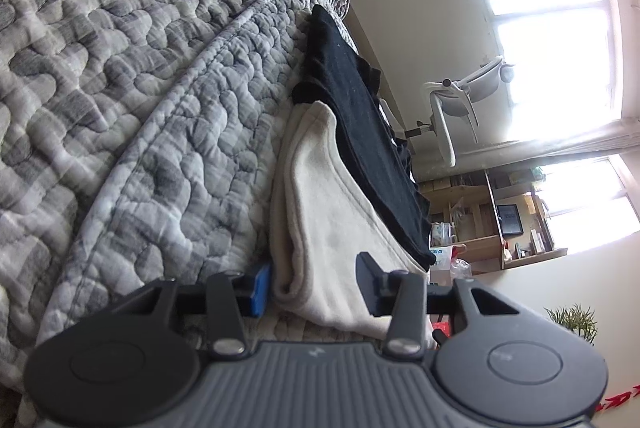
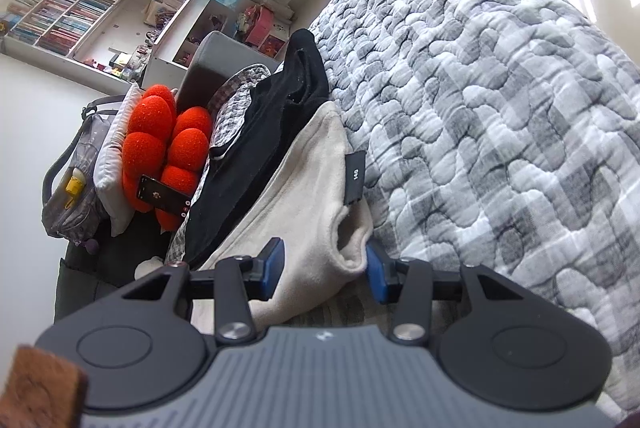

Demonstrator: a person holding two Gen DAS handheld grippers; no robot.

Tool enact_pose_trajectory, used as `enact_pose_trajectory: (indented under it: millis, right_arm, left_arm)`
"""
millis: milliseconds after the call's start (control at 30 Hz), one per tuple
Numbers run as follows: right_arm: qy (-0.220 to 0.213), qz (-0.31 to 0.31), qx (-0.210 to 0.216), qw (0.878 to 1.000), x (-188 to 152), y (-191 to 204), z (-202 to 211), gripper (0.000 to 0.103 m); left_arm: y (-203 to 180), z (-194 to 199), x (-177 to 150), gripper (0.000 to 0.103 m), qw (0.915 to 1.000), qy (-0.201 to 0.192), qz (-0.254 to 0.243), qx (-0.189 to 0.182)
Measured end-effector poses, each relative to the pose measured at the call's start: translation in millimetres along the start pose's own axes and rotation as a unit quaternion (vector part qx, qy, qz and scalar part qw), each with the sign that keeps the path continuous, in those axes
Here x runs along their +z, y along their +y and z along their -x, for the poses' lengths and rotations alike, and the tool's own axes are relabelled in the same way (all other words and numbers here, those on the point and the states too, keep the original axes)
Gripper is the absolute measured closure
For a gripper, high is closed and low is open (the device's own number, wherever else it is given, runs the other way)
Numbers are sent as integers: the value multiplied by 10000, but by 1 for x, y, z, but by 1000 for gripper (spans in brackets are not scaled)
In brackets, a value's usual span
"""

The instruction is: Fold clothes

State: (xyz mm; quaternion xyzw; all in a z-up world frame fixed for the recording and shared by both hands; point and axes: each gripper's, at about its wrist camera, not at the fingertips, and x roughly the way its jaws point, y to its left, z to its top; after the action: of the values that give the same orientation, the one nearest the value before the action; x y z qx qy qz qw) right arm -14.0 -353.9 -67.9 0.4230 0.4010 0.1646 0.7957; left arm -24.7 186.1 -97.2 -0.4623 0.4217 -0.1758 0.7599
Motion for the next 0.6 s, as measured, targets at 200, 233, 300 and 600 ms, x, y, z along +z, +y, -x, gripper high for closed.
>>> enact_pose_trajectory:
  millis: [200, 233, 300, 600]
  right_arm:
    - [51, 66, -62, 9999, -1, 1, 0, 75]
    - [83, 31, -44, 10000, 0, 0, -1, 80]
    - [50, -81, 177, 9998, 1, -2, 3, 85]
    - [-267, -571, 1121, 9917, 14, 6, 17, 88]
  left_arm:
    - [10, 3, -1, 89, 10000, -64, 48, 13]
    - [11, 3, -1, 91, 9999, -69, 82, -34]
    - [13, 5, 0, 92, 9998, -80, 141, -142]
    - [7, 20, 10, 93, 9908, -489, 557, -1129]
